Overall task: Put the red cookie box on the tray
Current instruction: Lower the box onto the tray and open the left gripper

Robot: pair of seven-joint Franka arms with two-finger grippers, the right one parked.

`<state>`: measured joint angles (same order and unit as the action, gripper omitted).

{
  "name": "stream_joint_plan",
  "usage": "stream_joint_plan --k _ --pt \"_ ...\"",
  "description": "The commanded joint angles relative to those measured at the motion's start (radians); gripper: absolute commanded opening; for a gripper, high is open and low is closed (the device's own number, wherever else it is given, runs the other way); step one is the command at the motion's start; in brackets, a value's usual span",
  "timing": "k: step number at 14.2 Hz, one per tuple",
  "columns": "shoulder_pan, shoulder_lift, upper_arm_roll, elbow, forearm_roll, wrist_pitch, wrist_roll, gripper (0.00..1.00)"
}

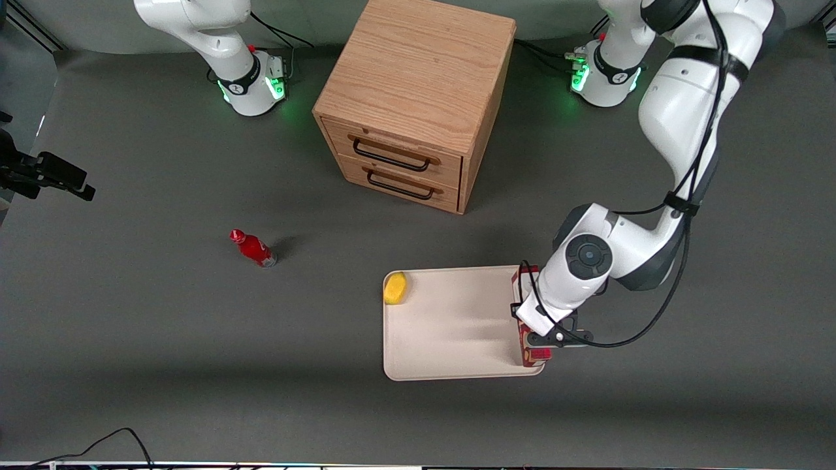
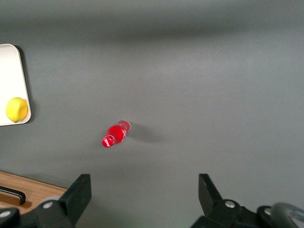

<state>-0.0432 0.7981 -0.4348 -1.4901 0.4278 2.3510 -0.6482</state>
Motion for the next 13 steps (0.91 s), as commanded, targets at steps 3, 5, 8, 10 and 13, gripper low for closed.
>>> stream_joint_plan --k 3,5,8,10,13 --pt "0.017 -0.106 -0.007 -0.016 0.022 -0.14 -0.024 1.0" --pt "0.026 -0.195 -0.012 -0.013 -0.029 -0.301 0.013 1.0" --pt "0.046 -0.379 0.059 -0.009 -0.231 -0.486 0.25 1.0" --pt "0.045 -0.486 0.155 -0.004 -0.335 -0.644 0.451 1.0" --pt "0.046 -0.626 0.333 -0.012 -0.437 -0.827 0.726 1.0"
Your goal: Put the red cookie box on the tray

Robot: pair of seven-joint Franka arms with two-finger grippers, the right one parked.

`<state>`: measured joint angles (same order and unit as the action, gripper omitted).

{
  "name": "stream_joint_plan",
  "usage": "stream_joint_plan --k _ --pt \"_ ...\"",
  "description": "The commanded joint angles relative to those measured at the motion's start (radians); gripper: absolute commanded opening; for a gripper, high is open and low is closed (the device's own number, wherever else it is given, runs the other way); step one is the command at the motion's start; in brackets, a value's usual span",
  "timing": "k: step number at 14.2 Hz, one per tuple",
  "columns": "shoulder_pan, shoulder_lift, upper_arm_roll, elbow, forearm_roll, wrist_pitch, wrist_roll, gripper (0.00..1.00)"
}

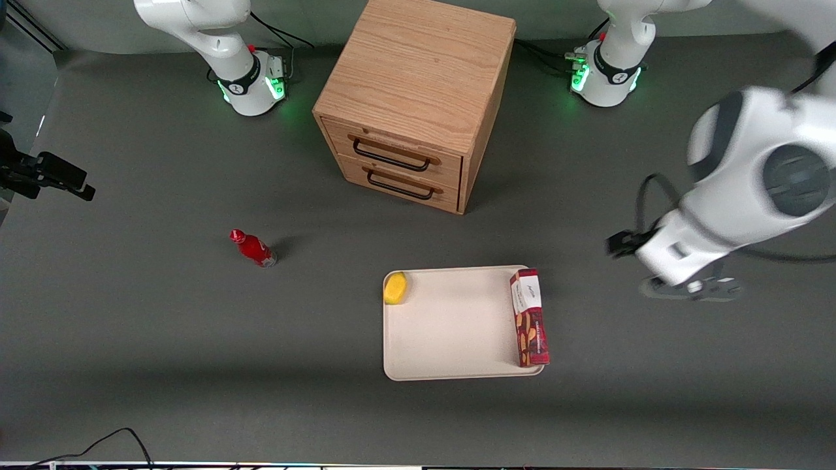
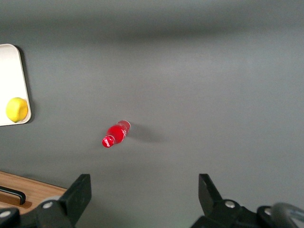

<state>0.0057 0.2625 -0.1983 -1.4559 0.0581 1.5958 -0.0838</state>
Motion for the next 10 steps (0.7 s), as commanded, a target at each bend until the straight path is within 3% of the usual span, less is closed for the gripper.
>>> stream_joint_plan --k 1,5,10 --pt "-0.003 -0.118 0.147 -0.052 -0.089 -0.107 0.233 1.0" --pt "-0.004 -0.222 0.223 -0.149 -0.098 -0.143 0.337 1.0" --pt "-0.016 -0.204 0.211 -0.072 -0.04 -0.172 0.343 1.0"
